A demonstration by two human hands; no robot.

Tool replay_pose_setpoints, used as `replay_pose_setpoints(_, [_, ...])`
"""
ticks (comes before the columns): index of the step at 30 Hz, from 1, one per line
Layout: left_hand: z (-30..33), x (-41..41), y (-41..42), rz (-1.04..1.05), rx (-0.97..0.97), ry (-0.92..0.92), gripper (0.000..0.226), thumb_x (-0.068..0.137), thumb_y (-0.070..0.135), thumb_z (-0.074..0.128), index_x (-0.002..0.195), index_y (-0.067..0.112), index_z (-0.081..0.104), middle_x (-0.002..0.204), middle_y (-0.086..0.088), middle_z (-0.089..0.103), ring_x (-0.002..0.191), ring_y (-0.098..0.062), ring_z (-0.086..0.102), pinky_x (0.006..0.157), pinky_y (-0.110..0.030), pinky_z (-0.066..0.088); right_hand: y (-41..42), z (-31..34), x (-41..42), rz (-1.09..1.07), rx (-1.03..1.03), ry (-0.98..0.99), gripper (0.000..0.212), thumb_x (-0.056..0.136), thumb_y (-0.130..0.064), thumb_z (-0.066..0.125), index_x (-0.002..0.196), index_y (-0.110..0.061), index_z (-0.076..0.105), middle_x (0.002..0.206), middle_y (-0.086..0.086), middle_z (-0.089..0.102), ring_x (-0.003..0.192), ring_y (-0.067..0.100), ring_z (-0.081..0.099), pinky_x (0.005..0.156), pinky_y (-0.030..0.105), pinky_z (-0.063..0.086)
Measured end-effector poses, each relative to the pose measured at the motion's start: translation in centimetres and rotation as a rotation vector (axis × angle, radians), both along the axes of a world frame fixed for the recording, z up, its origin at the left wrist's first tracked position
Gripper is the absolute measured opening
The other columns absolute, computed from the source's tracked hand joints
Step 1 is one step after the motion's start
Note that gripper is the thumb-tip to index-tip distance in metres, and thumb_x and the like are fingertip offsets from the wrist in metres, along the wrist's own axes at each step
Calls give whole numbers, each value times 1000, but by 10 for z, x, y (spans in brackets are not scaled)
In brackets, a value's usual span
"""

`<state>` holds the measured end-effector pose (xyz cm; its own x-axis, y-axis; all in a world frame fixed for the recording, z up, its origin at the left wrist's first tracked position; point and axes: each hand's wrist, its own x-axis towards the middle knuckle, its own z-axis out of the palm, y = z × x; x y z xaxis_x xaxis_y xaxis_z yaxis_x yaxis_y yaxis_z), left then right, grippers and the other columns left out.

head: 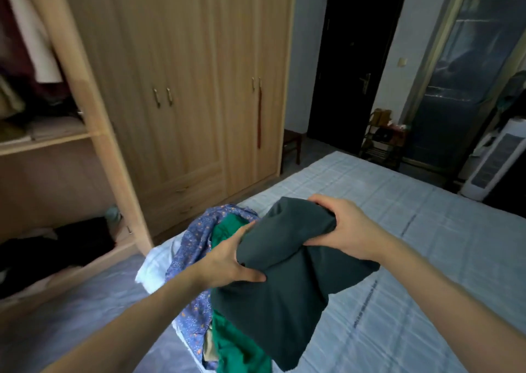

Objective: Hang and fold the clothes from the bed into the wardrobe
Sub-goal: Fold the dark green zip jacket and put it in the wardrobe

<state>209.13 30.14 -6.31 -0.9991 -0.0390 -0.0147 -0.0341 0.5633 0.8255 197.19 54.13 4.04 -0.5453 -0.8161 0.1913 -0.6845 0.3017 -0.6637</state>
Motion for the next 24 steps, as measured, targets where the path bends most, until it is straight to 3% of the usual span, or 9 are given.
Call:
replay_pose_setpoints(2, [5,15,-16,65,-98,-2,61,57,43,86,112,27,67,108,14,71,102,-1,64,93,-32,49,-17,-9,5,15,-37,-43,39,70,-29,87,101,-28,63,96,-14,69,94,4,64,85,26,50])
replay_pose_setpoints(4, [13,30,-35,137,-160,13,37,60,37,83,91,20,72,87,9,72,79,5,63,77,-25,48,-39,-20,9,10,-48,-98,41,69,-27,89,101,-25,63,96,-12,70,93,5,65,85,30,51])
replay_pose_setpoints(6, [26,45,-60,199,-247,35,41,62,34,82,96,16,69,90,12,65,79,6,59,72,-15,42,-67,-31,13,12,-7,-161,53,67,-25,90,112,-25,61,105,-13,70,100,5,65,91,38,52])
replay_pose_setpoints(10, [50,84,-119,202,-490,-89,38,68,42,76,96,18,67,94,2,68,89,-19,64,74,-30,49,-130,-37,40,91,128,-243,95,61,-31,90,139,-39,36,138,-17,50,122,-4,49,106,29,42])
replay_pose_setpoints(12, [60,108,-147,208,-646,-150,32,75,42,71,97,18,68,95,-4,70,89,-23,64,73,-32,51,-169,-34,63,122,121,-66,123,54,-49,86,151,-41,11,148,-18,27,136,-4,28,112,22,26])
replay_pose_setpoints(14, [64,131,-171,232,-783,-192,37,78,44,68,104,17,67,103,-8,69,97,-27,63,78,-34,52,-215,-31,93,226,210,288,131,53,-63,78,153,-38,-3,154,-16,16,142,2,15,117,28,18])
replay_pose_setpoints(17, [64,171,-204,277,-899,-238,45,79,49,65,113,20,64,112,-7,66,104,-29,61,77,-32,48,-289,-43,132,396,459,615,126,59,-61,76,153,-34,-3,157,-7,18,144,17,20,118,40,18])
replay_pose_setpoints(21, [68,235,-243,333,-937,-321,45,81,51,64,115,22,62,107,-6,63,98,-29,60,71,-34,44,-372,-51,169,472,423,549,87,60,-52,78,134,-45,34,130,-9,55,118,21,55,85,33,46])
replay_pose_setpoints(24, [75,287,-275,506,-870,-339,52,71,62,68,111,29,62,100,0,65,95,-25,61,74,-37,52,-424,-40,199,537,346,545,69,62,-52,74,119,-50,35,109,-10,63,101,22,62,66,31,41])
